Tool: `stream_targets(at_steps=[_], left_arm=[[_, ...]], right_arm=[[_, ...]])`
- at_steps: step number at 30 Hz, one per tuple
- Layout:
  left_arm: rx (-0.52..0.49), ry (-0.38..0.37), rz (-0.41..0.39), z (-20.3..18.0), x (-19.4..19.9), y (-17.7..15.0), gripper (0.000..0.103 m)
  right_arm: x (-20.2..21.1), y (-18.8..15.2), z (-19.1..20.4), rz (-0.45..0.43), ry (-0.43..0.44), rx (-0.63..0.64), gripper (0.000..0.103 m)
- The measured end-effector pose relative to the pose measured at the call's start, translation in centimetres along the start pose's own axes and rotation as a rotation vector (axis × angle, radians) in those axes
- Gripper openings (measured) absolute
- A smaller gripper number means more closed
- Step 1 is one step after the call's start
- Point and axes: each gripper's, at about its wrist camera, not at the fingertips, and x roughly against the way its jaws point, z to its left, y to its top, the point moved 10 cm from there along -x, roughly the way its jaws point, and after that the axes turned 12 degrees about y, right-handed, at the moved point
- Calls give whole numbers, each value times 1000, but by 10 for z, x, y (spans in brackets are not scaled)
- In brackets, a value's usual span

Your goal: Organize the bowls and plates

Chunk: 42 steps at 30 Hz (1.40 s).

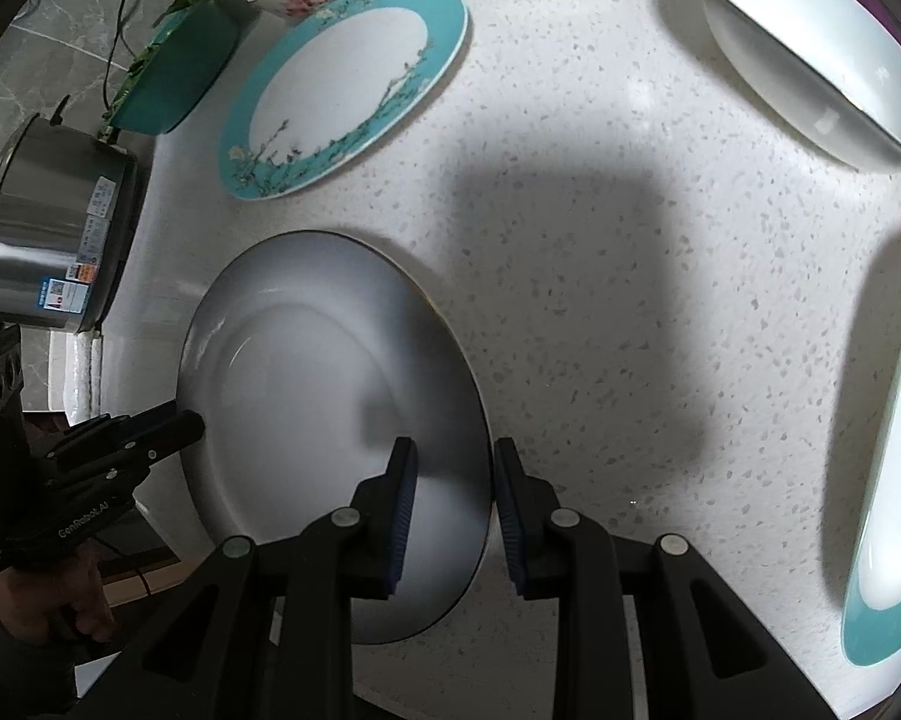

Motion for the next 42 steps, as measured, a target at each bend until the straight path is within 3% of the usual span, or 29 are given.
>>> stream_targets(at_steps=[6,12,14,15,16,18,21,25,28,31,34,40,42], left_arm=[[-14,13,-12,-3,-3,4,27],[46,-26,-9,2,-1,8,28],[68,-41,-31,9,6,15,29],[78,-46,-48,11,9,20,39],[93,-49,-70,15,15,25,55],[134,-69,-133,22,29,41,70],[170,-75,-203,28,51,71,70],[114,-27,-324,30,70,138,70],[65,-15,-374,30,66,181,70],[13,-21,-310,29,36,209,70],[-29,-37,-223,31,8,217,70],[-95,-116,-155,26,-19,226,69],[-115,-108,-146,24,-25,226,68]], right_arm=[[2,1,1,-22,-11,10,29],[7,-3,1,-57,30,1,36],[14,-3,1,-82,41,0,43],[20,-2,0,-100,48,0,45],[29,1,-2,-129,57,-3,49],[48,10,-8,-202,94,-21,55],[75,33,-18,-312,155,-44,56],[98,74,-16,-431,222,-33,58],[95,109,-2,-458,270,-22,58],[83,134,5,-475,277,-21,58],[62,152,4,-470,289,-53,58],[28,169,5,-443,324,-81,58],[20,173,-1,-435,307,-95,58]])
